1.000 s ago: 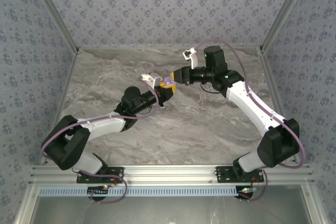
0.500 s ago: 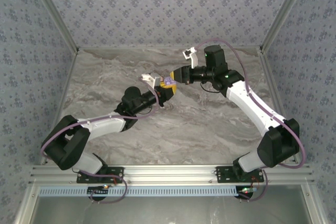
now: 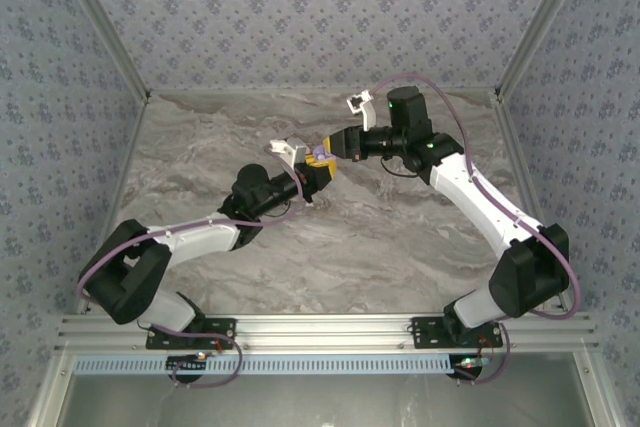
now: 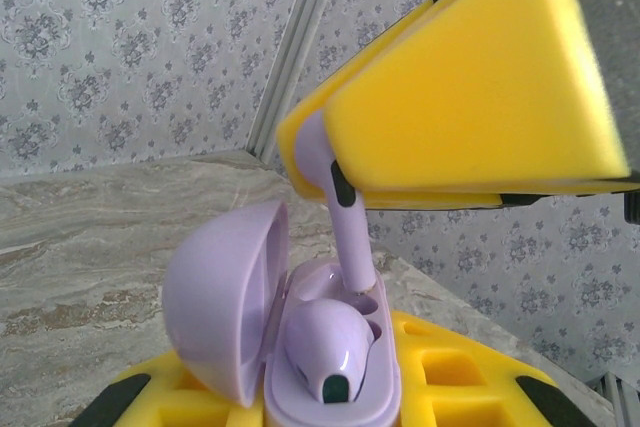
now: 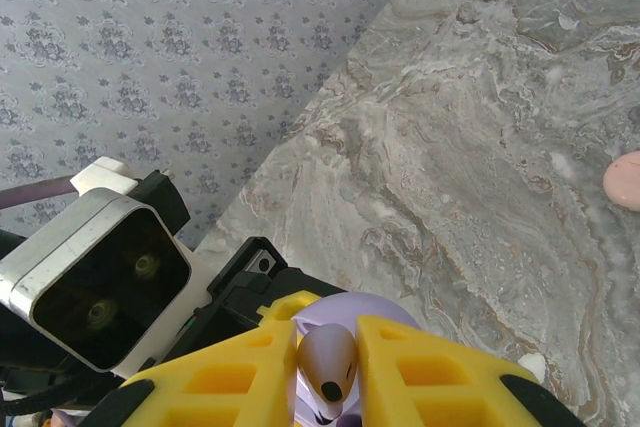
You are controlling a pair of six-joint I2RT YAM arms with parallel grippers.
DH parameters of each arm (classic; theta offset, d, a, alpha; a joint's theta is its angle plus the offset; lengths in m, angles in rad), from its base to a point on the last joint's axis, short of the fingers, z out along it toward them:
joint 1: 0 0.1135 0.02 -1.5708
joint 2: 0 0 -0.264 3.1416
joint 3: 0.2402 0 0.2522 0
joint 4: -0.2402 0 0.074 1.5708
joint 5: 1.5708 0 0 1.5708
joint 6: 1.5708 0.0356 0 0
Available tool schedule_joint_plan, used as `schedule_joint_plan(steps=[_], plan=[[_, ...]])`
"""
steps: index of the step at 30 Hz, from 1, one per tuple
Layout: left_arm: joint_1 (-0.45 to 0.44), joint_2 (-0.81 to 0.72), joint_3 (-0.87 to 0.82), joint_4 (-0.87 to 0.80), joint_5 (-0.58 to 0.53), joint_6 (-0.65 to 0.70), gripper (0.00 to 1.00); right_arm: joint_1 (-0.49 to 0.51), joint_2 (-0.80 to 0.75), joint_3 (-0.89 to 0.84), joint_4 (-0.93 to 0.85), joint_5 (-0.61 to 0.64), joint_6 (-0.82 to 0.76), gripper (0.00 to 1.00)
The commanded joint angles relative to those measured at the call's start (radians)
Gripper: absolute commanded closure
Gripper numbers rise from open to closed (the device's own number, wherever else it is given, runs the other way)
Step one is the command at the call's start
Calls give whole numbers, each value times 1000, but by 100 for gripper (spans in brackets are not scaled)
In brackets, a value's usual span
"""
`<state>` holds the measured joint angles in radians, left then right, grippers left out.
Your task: Insert wireless bluetooth earbuds into charging case
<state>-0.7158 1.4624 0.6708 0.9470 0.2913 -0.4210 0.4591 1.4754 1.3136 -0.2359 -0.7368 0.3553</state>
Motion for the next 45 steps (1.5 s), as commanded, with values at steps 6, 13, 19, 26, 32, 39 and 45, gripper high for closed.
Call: schedule_joint_plan(steps=[6, 13, 19, 26, 32, 39, 45], plan=[[-7, -33, 28, 55, -12, -13, 90, 7, 3, 24, -22, 3, -13, 77], [-7, -40, 24, 48, -21, -5, 90, 7, 2, 22, -37, 11, -24, 77], [-5, -42, 23, 51, -11, -5, 90, 8, 4, 19, -39, 13, -27, 77], [-7, -41, 28, 45, 1, -6, 90, 9, 7, 18, -30, 10, -20, 77], [-6, -40, 31, 45, 6, -12, 90, 14, 9, 17, -7, 21, -2, 77], [-6, -36, 32, 50, 5, -21, 90, 23, 10, 15, -1, 29, 5, 78], [-6, -37, 35, 45, 6, -19, 90, 24, 11, 14, -2, 43, 4, 77]])
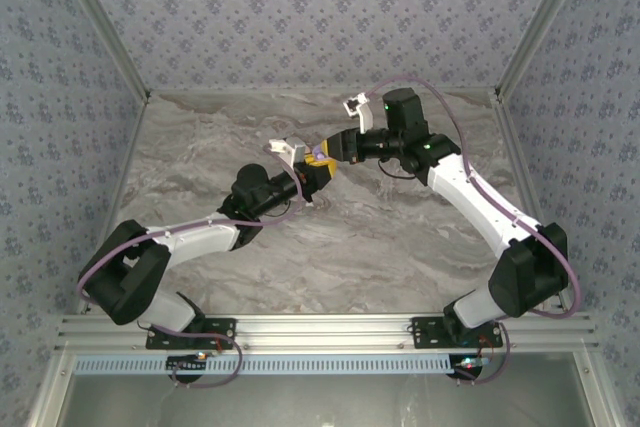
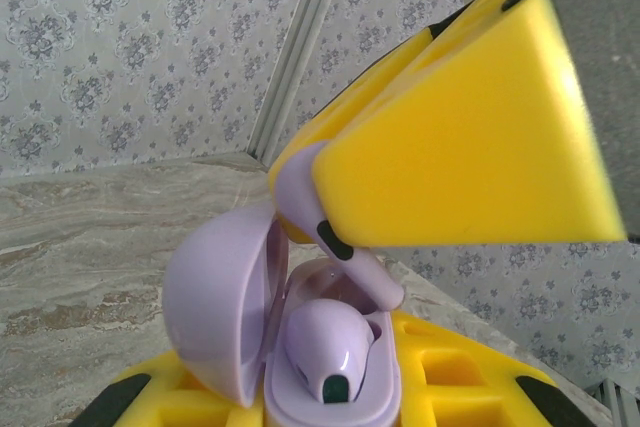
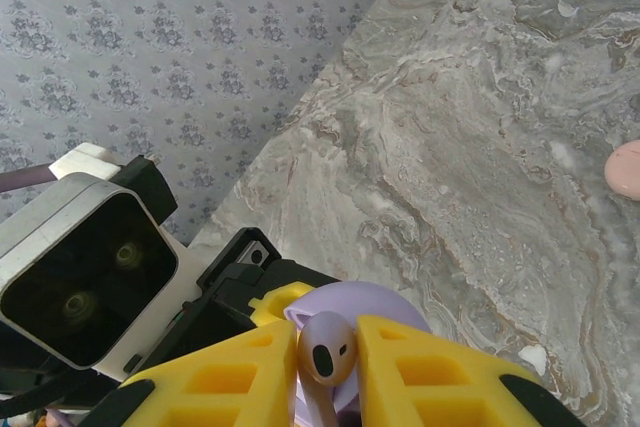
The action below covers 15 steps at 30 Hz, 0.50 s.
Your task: Insert wireless bluetooth earbuds into charging case
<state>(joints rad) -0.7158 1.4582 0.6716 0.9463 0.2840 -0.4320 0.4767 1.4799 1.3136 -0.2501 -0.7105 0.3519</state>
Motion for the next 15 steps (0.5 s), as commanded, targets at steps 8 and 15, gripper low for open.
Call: schedule_joint_plan(steps=[8, 15], plan=[[-6, -36, 34, 49, -13, -18, 90, 17, -5, -6, 72, 35, 45, 81], [-7, -42, 33, 61, -40, -28, 90, 25, -23, -29, 130, 53, 72, 85]])
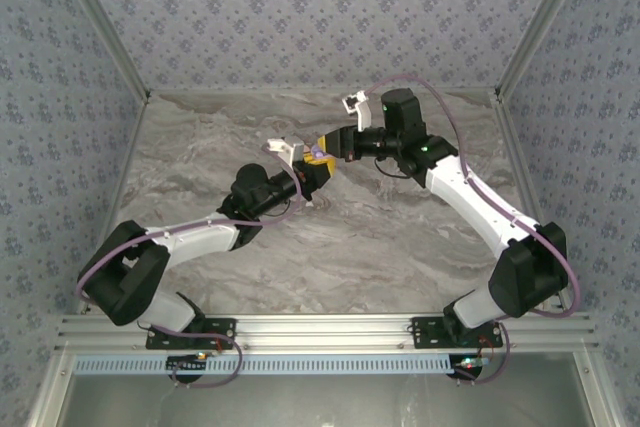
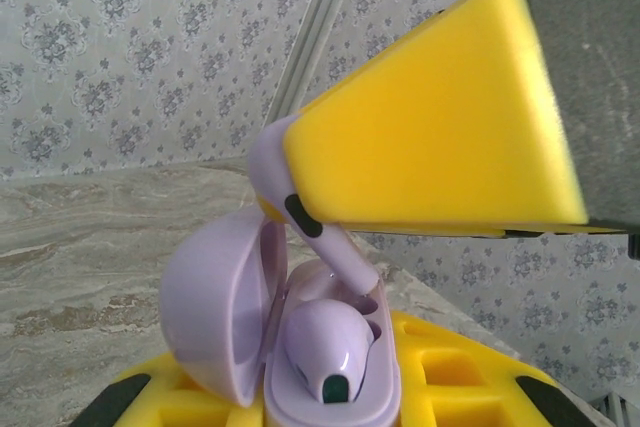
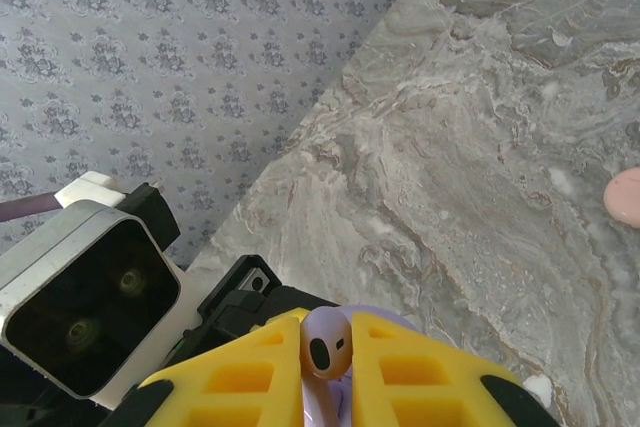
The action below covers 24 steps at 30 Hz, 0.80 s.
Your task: Insert wireless bluetooth earbuds into charging case
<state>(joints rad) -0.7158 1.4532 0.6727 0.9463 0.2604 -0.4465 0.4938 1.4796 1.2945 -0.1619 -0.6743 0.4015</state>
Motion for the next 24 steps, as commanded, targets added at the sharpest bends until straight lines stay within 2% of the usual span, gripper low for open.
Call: schedule_joint_plan(steps=[1, 13, 24], plan=[[-6, -40, 28, 65, -26, -17, 90, 8, -25, -13, 47, 23, 24, 85], [-7, -45, 25, 97, -29, -44, 90, 9, -43, -75, 117, 45, 34, 85], [-6, -77, 19, 62, -46, -17, 90, 10, -62, -81, 65, 38, -4, 84]])
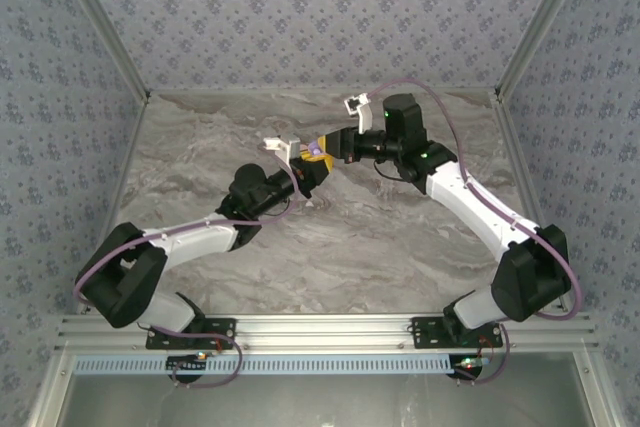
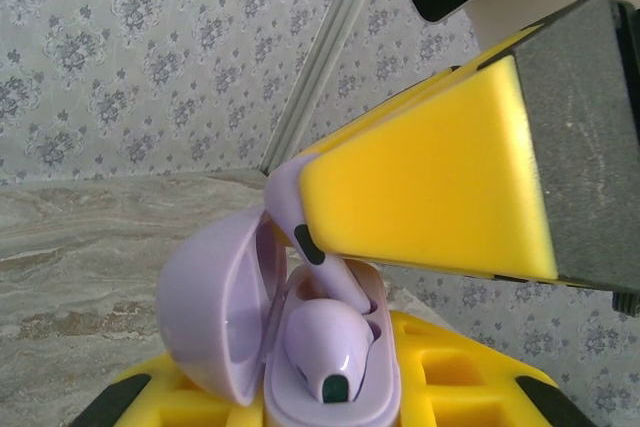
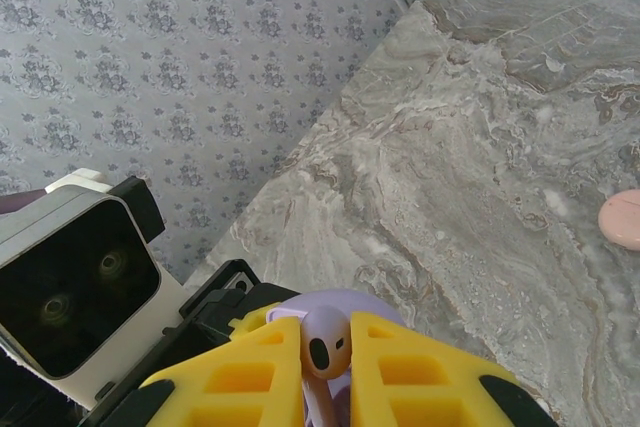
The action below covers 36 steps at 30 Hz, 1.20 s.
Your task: Insert wireless bluetooth earbuds into charging case
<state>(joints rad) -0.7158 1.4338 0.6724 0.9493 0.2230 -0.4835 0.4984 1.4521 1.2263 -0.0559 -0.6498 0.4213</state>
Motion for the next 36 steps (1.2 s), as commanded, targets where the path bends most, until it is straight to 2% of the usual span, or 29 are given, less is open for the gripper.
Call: schedule_joint_plan(steps=[1, 18, 29, 36], plan=[[-7, -61, 20, 52, -9, 27, 90, 5, -38, -14, -51, 15, -30, 84], [-6, -81, 38, -22, 38, 76, 90, 6, -59, 2, -130, 17, -81, 77], [-6, -93, 40, -65, 50, 105, 90, 6, -63, 26, -191, 39, -111, 65], [-6, -106, 62, -168, 60, 157, 90, 5, -81, 46, -249, 101, -145, 52]])
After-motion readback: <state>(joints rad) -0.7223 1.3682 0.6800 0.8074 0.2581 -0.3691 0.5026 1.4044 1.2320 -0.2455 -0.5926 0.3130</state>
